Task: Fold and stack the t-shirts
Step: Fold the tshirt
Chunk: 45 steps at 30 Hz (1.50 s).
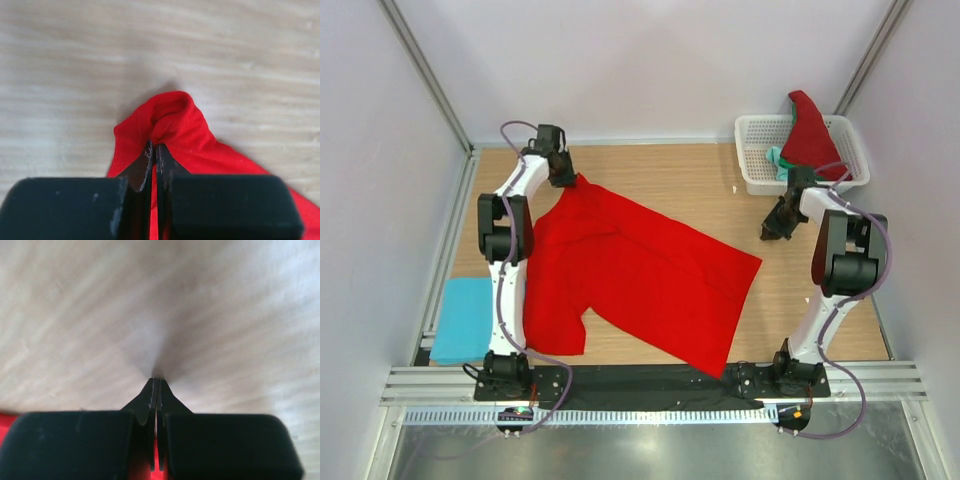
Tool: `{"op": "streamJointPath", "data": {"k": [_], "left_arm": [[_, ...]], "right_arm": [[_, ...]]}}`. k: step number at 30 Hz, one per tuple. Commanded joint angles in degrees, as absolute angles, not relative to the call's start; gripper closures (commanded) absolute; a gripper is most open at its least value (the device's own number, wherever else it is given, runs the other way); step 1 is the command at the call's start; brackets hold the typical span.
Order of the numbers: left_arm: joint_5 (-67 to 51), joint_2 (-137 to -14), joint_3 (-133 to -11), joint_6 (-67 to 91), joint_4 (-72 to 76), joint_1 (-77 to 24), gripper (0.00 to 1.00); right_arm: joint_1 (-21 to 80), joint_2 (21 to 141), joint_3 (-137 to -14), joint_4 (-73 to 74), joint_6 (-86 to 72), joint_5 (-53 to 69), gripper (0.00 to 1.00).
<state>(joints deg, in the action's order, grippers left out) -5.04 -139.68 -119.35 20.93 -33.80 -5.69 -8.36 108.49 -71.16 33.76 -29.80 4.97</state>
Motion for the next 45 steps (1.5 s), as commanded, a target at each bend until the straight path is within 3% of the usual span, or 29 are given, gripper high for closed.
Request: {"op": "streamJointPath", "data": {"k": [1, 2, 4, 5, 6, 8, 9, 14, 20, 26, 32, 38, 45], "left_arm": [[-4.9, -141.5, -123.7, 24.2, -28.6, -4.2, 1.00], [-4.8, -141.5, -123.6, 24.5, -28.3, -4.2, 1.00], [-5.3, -141.2, -123.2, 25.6, -28.1, -4.2, 0.95], [-5.4, -140.9, -122.9, 25.9, -28.4, -4.2, 0.78], [-5.5, -140.5, -122.4, 26.1, -28.5, -4.2, 0.70], [-5.3, -138.6, -120.6, 26.1, -29.1, -4.2, 0.49], [-5.1, -137.7, -119.6, 26.0, -29.3, -4.2, 0.45], [1.0, -128.2, -113.6, 23.0, -32.4, -4.8, 0.38], [9.4, -116.6, -102.9, 19.3, -36.0, -6.9, 0.41], [2.7, -110.8, -92.0, 17.1, -37.4, -6.6, 0.45], [-5.9, -112.8, -93.1, 17.1, -40.6, -6.1, 0.47], [-4.8, -110.5, -90.2, 21.4, -40.2, -5.8, 0.49], [-2.8, -103.3, -80.3, 27.6, -37.7, -3.1, 0.48]], "right_arm": [[-8.1, 110.7, -77.2, 33.1, -30.2, 1.2, 0.99], [-8.1, 110.7, -79.2, 34.6, -29.7, 1.0, 0.99], [-8.1, 110.1, -80.6, 37.2, -28.6, 0.3, 0.77], [-8.1, 108.0, -79.9, 38.3, -28.0, 0.3, 0.67], [-8.0, 106.3, -78.7, 39.5, -27.9, 0.4, 0.57], [-7.3, 99.8, -72.8, 39.1, -27.8, 2.1, 0.49], [-6.0, 97.7, -70.7, 38.8, -27.6, 2.8, 0.42], [-2.4, 89.4, -61.9, 39.8, -25.8, 4.4, 0.41], [7.6, 84.1, -56.6, 41.1, -24.3, 6.2, 0.42], [15.2, 85.6, -54.0, 36.5, -25.3, 9.2, 0.43], [18.5, 86.2, -54.5, 39.6, -23.3, 3.2, 0.47], [18.7, 83.7, -51.6, 41.9, -23.4, 0.3, 0.54], [18.7, 82.2, -49.4, 39.9, -23.8, -2.9, 0.51]]}}
